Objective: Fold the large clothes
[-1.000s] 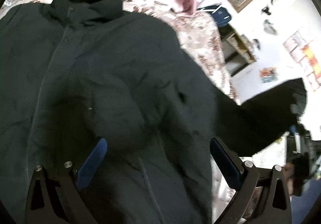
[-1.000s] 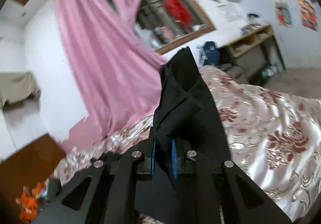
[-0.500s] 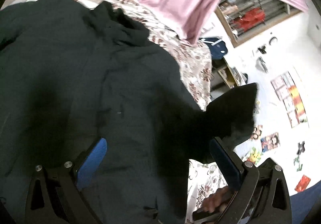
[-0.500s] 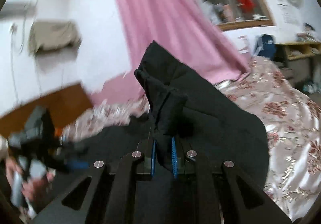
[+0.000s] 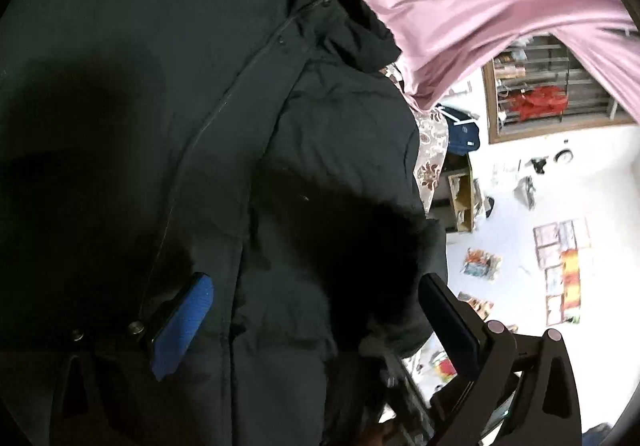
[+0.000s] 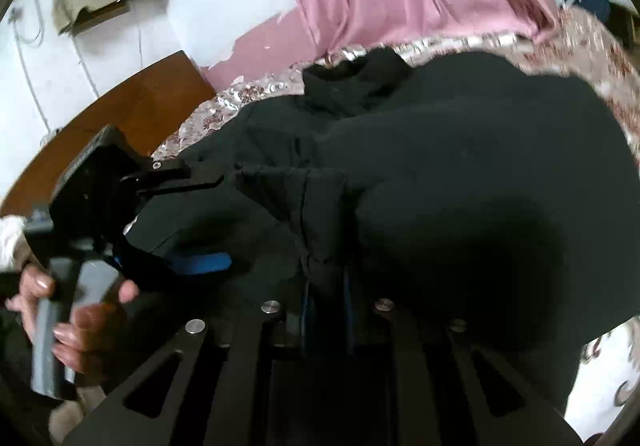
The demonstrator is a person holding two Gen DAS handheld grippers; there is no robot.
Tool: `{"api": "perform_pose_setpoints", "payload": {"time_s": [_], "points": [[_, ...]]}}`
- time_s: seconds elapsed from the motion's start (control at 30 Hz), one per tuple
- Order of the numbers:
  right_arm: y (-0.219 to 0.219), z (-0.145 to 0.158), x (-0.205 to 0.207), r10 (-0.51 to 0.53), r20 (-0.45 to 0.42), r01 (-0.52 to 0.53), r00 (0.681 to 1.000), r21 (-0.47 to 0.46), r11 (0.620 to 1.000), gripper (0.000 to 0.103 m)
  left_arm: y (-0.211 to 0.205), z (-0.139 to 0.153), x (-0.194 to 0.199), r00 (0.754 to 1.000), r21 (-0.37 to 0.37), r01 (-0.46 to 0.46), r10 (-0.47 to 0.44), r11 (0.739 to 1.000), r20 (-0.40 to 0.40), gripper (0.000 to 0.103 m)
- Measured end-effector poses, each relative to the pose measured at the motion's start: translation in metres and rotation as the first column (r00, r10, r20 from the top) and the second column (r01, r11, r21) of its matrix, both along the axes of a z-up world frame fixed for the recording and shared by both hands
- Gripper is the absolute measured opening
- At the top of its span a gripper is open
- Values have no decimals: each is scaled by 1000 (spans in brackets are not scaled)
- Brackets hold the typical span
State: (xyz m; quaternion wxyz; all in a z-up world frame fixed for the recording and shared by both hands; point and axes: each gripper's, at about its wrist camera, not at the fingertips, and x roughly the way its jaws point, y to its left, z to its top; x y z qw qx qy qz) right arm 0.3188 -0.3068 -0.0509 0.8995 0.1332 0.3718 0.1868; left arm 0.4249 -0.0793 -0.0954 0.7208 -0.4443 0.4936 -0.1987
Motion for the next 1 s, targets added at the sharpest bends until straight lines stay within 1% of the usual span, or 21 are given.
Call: {"api": "perform_pose_setpoints", "payload": {"time_s": [0.07,0.1,0.13,0.2,0.27,0.33,0.37,0.4,0.43,0.47,0.53,0.57,0.6,0.63,0.67,0.7,0.73,0.8,0.87,0.93,1.0], "points": [[-4,-6,-3,18,-35,-16,999,47,999,49,-4,0,4,1000,-44,2,-1,999,17,103],[3,-14,0,27,-39,-24,999,59,998,52,-4,1,4,1000,-57,10,-8,998,29,103],[5,-17,-3,36,-35,-34,999,63,997,53,-8,3,4,999,-65,25,-22,998,48,103],[6,-21,-2,51,-31,-50,998,39,998,54,-9,6,4,997,-42,45,-42,998,69,103],[8,-20,-6,68,-32,-67,997,28,997,54,-15,2,6,997,-7,60,-60,998,54,103],[4,-16,-3,79,-33,-78,996,30,996,54,-15,-4,7,997,-10,72,-71,997,35,103],[2,-13,-8,83,-27,-82,996,36,996,54,-20,-6,9,996,-15,79,-78,997,33,102],[-3,-10,-7,84,-18,-83,996,41,996,55,-22,-5,8,996,-15,85,-84,996,39,102],[-9,-5,-11,82,5,-82,997,49,995,58,-27,-4,9,994,-7,92,-92,996,53,99],[-16,0,-15,73,31,-74,997,54,996,62,-29,-1,10,994,26,86,-88,996,65,95],[-32,8,-25,38,75,-43,996,61,997,62,-33,3,13,994,78,77,-83,994,76,78],[-41,11,-30,10,101,-17,995,76,997,63,-35,5,15,993,92,78,-85,993,76,71],[-48,13,-31,-14,115,4,993,87,996,63,-36,7,17,993,111,77,-86,991,75,53],[-58,15,-35,-59,133,46,989,99,994,63,-39,9,19,993,142,77,-89,987,75,33],[-66,16,-37,-96,145,82,985,99,992,64,-42,13,21,992,185,80,-96,980,78,24],[-72,17,-36,-129,158,116,979,88,989,64,-43,17,21,991,217,86,-106,972,82,11],[-77,17,-36,-156,166,145,974,74,987,64,-45,21,21,989,242,92,-117,966,91,7],[-85,15,-33,-206,167,200,964,52,978,64,-47,36,20,982,294,88,-133,952,136,6],[-95,14,-32,-244,158,236,957,69,969,64,-46,58,20,973,368,61,-138,928,185,5],[-105,14,-30,-290,144,276,946,109,955,64,-40,82,20,963,405,23,-129,914,236,5],[-109,16,-28,-324,157,307,933,121,944,64,-29,112,20,949,433,-30,-111,901,297,5]]}}
